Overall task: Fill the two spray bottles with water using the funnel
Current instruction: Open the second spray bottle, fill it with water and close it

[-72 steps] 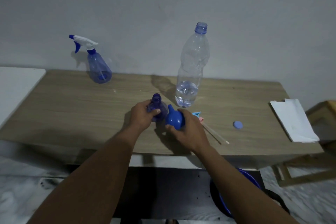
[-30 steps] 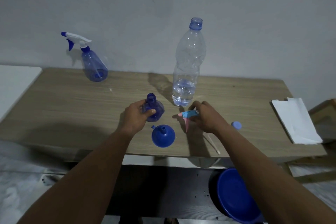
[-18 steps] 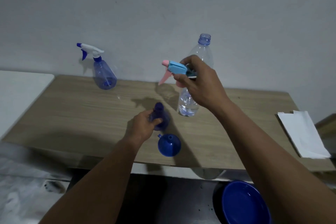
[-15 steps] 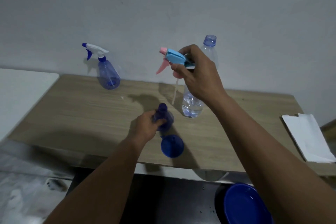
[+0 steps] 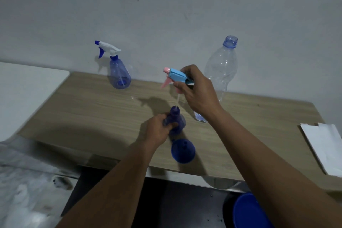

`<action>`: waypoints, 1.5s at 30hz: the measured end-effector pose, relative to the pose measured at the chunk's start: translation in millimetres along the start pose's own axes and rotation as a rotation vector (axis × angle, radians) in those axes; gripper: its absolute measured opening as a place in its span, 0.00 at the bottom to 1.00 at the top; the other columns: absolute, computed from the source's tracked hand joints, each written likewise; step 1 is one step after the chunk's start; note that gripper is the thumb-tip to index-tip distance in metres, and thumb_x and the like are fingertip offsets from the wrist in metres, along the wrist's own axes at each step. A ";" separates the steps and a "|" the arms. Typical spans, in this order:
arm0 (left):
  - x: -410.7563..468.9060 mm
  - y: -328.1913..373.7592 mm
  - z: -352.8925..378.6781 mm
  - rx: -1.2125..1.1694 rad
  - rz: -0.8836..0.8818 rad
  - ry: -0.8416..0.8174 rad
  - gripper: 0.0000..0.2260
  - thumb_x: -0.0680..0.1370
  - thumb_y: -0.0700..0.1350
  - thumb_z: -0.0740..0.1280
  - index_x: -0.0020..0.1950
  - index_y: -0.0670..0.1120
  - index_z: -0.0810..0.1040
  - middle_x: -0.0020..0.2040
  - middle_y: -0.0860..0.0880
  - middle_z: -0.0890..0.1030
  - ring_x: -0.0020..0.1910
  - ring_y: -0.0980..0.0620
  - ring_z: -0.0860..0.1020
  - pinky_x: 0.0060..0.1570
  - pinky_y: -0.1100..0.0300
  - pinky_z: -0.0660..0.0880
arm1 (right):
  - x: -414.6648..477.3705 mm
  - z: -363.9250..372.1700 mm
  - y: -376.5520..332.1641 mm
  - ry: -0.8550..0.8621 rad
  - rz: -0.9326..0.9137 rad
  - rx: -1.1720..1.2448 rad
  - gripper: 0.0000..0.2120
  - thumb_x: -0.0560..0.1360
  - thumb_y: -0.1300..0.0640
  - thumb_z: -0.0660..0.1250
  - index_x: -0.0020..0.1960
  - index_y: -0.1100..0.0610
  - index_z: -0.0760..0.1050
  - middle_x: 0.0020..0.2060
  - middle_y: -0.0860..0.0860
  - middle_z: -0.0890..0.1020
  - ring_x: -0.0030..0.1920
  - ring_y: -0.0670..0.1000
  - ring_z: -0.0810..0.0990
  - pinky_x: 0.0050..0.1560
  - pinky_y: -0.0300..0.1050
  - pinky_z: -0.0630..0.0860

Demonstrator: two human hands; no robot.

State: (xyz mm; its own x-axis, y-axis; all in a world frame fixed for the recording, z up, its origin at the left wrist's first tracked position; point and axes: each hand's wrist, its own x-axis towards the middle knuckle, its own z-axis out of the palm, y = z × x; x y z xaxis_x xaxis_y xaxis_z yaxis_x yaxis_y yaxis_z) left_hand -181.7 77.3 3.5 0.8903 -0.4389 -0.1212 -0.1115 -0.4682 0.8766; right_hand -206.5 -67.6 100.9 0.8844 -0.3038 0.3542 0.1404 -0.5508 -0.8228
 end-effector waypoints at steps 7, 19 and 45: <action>0.0 -3.2 2.0 -0.048 -0.016 0.004 0.12 0.77 0.36 0.70 0.60 0.37 0.79 0.53 0.40 0.83 0.49 0.49 0.78 0.39 0.74 0.70 | -17.3 21.0 43.2 -0.165 0.030 -0.189 0.11 0.78 0.55 0.71 0.51 0.48 0.68 0.45 0.48 0.81 0.42 0.49 0.78 0.38 0.27 0.68; 1.6 -5.1 4.9 -0.074 -0.056 -0.023 0.10 0.78 0.37 0.68 0.58 0.35 0.78 0.51 0.36 0.82 0.52 0.40 0.80 0.46 0.58 0.75 | -16.1 27.9 51.4 -0.227 0.028 -0.272 0.10 0.76 0.49 0.72 0.53 0.49 0.74 0.44 0.45 0.81 0.43 0.48 0.79 0.37 0.33 0.69; 3.1 -7.6 4.7 -0.013 -0.020 0.000 0.08 0.77 0.34 0.66 0.55 0.37 0.80 0.53 0.39 0.82 0.52 0.43 0.80 0.54 0.48 0.76 | -18.6 28.2 60.4 -0.210 0.092 -0.228 0.09 0.73 0.52 0.76 0.47 0.47 0.75 0.38 0.41 0.79 0.40 0.40 0.77 0.38 0.35 0.71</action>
State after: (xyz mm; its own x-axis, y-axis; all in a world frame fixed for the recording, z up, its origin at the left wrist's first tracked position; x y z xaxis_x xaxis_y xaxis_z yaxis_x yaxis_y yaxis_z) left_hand -180.1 75.9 -5.7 0.8925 -0.4293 -0.1381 -0.0884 -0.4668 0.8799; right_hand -202.0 -73.3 32.1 0.9646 -0.2065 0.1641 -0.0269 -0.6959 -0.7176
